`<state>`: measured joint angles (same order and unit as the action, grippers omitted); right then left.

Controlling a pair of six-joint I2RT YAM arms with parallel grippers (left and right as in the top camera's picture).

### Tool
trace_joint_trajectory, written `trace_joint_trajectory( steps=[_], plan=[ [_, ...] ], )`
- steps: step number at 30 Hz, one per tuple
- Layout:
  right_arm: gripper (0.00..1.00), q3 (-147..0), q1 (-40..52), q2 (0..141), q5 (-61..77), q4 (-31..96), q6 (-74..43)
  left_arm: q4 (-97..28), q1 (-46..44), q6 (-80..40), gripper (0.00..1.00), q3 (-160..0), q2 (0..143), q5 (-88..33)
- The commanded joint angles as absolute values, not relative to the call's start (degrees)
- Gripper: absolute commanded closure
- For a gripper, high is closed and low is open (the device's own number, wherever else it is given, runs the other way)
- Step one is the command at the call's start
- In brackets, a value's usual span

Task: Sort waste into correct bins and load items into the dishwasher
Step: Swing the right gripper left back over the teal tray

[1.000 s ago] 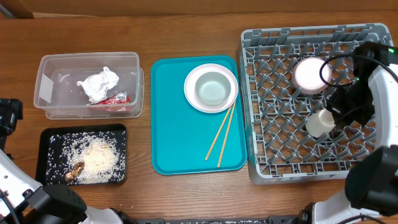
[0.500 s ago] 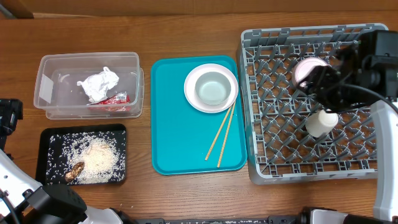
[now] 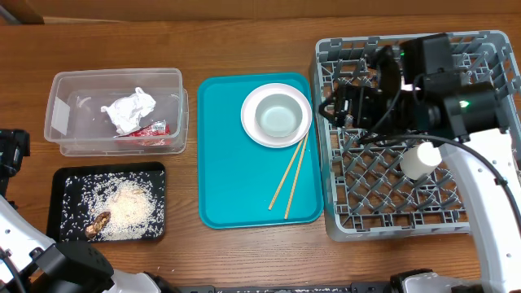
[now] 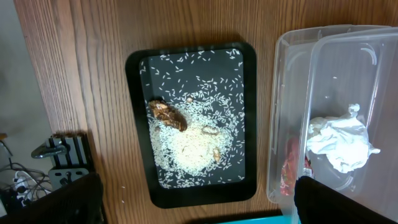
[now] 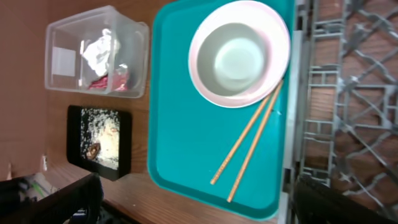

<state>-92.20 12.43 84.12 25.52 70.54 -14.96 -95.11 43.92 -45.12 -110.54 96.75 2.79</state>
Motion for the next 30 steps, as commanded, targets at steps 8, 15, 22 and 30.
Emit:
trace_joint_trajectory(
  steps=[8,15,22,30],
  plan=[
    [0.0,-93.5,13.8,84.1,25.8,67.2,-15.2,-95.1,44.2,-46.3,0.0,-111.3,96.3,3.4],
    [0.0,-93.4,13.8,85.2,28.9,67.1,-15.2,-95.1,44.2,-46.3,0.0,-111.3,96.3,3.4],
    [0.0,-93.4,13.8,85.2,30.2,64.4,-15.2,-95.1,44.2,-46.3,0.0,-111.3,96.3,3.4],
    [0.0,-93.4,13.8,85.5,30.1,61.8,-15.2,-95.1,44.2,-46.3,0.0,-111.3,96.3,3.4]
  ],
)
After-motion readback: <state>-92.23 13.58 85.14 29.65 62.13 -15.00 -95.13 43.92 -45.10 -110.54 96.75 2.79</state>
